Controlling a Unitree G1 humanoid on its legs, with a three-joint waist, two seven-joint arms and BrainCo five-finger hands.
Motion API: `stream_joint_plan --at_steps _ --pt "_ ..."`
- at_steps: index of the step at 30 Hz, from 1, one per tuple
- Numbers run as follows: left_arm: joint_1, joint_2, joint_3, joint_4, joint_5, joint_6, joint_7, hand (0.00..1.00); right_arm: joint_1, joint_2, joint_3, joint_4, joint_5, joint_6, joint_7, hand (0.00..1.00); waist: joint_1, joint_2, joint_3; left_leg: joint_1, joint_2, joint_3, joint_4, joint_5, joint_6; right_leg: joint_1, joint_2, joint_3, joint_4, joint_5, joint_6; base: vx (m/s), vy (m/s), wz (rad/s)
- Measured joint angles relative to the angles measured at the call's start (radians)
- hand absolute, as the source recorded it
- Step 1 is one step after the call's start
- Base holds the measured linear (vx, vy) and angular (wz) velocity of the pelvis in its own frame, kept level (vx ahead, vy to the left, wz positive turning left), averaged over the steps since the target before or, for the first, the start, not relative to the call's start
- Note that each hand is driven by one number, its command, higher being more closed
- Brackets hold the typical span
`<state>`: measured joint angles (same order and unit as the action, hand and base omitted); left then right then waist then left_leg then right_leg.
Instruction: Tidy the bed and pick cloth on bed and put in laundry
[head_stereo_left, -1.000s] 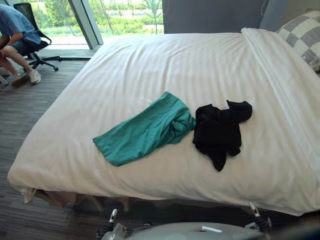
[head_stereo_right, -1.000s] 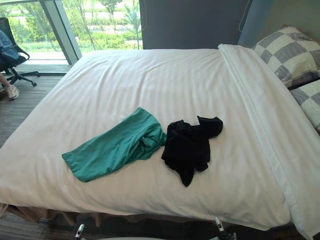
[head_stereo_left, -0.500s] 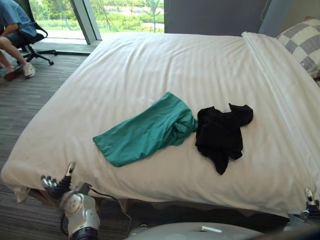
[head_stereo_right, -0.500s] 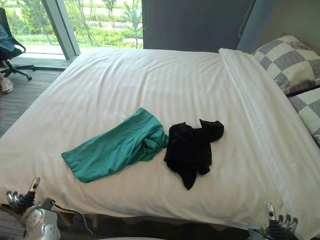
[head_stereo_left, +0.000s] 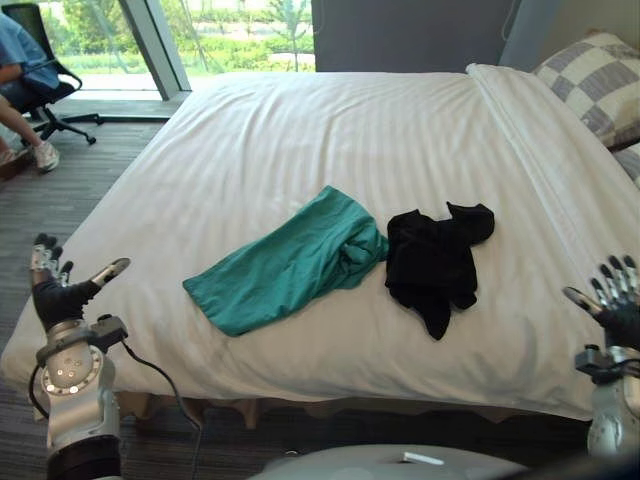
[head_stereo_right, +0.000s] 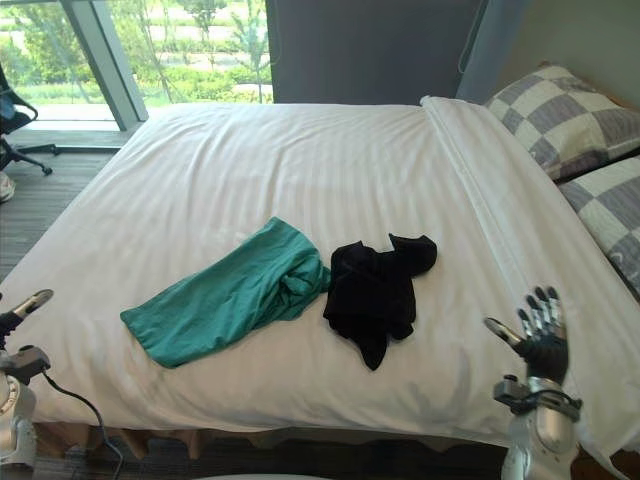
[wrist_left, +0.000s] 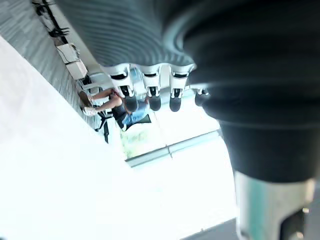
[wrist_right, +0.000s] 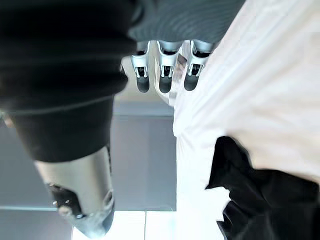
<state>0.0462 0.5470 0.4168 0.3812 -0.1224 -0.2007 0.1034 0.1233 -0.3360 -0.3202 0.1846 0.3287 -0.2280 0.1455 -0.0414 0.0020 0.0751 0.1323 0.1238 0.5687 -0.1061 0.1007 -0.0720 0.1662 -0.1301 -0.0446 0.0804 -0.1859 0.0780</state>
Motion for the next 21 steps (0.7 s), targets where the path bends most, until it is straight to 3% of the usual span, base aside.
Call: stream_joint_plan --at_steps 3,6,12,21 --pt "-0.046 0.028 -0.068 0.066 0.079 0.0 -0.021 0.0 -0.016 -0.034 0.058 -0.001 -0.001 0.038 0.001 0.0 -0.013 0.016 -0.002 -0.034 0.021 0.001 0.0 0.023 -0.001 -0.044 0.021 0.011 0.01 0.003 -0.005 -0.1 -0.059 -0.06" --pt "-0.108 0.085 -0.141 0.113 0.116 0.006 -0.021 0.0 -0.07 -0.039 0.073 -0.001 0.001 0.062 -0.005 0.0 -0.021 0.014 0.003 -0.085 0.049 0.018 0.0 0.047 -0.001 -0.117 0.045 0.036 0.023 0.023 -0.02 -0.06 -0.046 -0.18" --pt "-0.318 0.124 -0.302 0.12 0.145 0.075 -0.028 0.0 -0.18 -0.04 0.113 -0.083 0.011 0.068 -0.045 0.0 -0.038 0.014 0.08 -0.187 0.059 0.039 0.004 0.081 0.023 -0.247 0.064 0.073 0.063 0.056 -0.017 -0.06 -0.022 -0.14" --pt "-0.452 0.129 -0.419 0.073 0.193 0.174 -0.029 0.0 -0.182 -0.04 0.136 -0.24 0.023 0.058 -0.051 0.0 -0.06 0.024 0.178 -0.254 0.048 0.087 0.007 0.089 0.034 -0.401 0.063 0.147 0.172 0.04 -0.003 -0.02 0.003 -0.19"
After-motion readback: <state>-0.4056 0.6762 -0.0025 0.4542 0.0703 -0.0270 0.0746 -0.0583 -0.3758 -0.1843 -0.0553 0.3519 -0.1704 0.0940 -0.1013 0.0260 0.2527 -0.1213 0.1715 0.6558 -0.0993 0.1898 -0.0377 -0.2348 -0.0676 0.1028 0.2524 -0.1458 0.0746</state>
